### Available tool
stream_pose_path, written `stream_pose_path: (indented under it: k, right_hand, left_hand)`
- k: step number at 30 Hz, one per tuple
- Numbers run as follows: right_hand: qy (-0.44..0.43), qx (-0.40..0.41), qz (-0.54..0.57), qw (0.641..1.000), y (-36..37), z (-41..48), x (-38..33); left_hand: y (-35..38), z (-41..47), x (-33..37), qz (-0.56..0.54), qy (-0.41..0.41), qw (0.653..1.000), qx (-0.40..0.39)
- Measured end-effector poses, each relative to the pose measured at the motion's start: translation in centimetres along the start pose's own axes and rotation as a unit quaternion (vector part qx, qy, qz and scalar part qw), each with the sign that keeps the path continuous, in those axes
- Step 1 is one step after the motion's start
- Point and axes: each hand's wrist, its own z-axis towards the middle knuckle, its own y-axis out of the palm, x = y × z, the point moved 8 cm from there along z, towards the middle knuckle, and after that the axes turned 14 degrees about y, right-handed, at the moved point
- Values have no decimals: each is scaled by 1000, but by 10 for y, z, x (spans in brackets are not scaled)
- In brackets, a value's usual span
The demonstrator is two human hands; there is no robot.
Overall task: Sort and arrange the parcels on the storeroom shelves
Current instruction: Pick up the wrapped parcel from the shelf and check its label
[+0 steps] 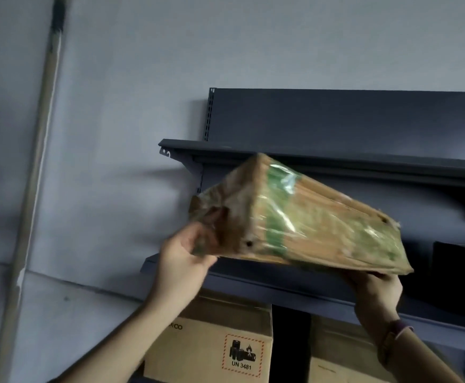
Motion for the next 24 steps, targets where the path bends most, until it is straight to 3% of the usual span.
stream_pose_path:
  k: [2, 5, 8, 12, 17, 20, 24]
  right_hand:
    - [-70, 25, -63, 995, 7, -10, -14]
    - [-207, 48, -178, 961, 22, -39, -37]
    - [-316, 49, -273, 907, 40, -69, -45]
    - [-447, -22, -333, 830, 65, -113, -47]
    - [-526, -76, -371, 762, 80, -143, -38]
    - [-544, -84, -370, 749, 79, -146, -43]
    - [-509, -43, -346, 787, 61, -125, -64]
  left_hand:
    - [-14, 9, -17, 53, -3, 997, 61]
    - [-27, 22, -52, 86, -59, 988, 118]
    - [-22, 26, -100, -8, -183, 970, 158]
    - [0, 25, -141, -214, -300, 913, 173]
    - [23, -3, -167, -233, -393, 873, 171]
    - [28, -8, -167, -275, -387, 857, 199]
    - [12, -2, -156, -344, -331, 854, 206]
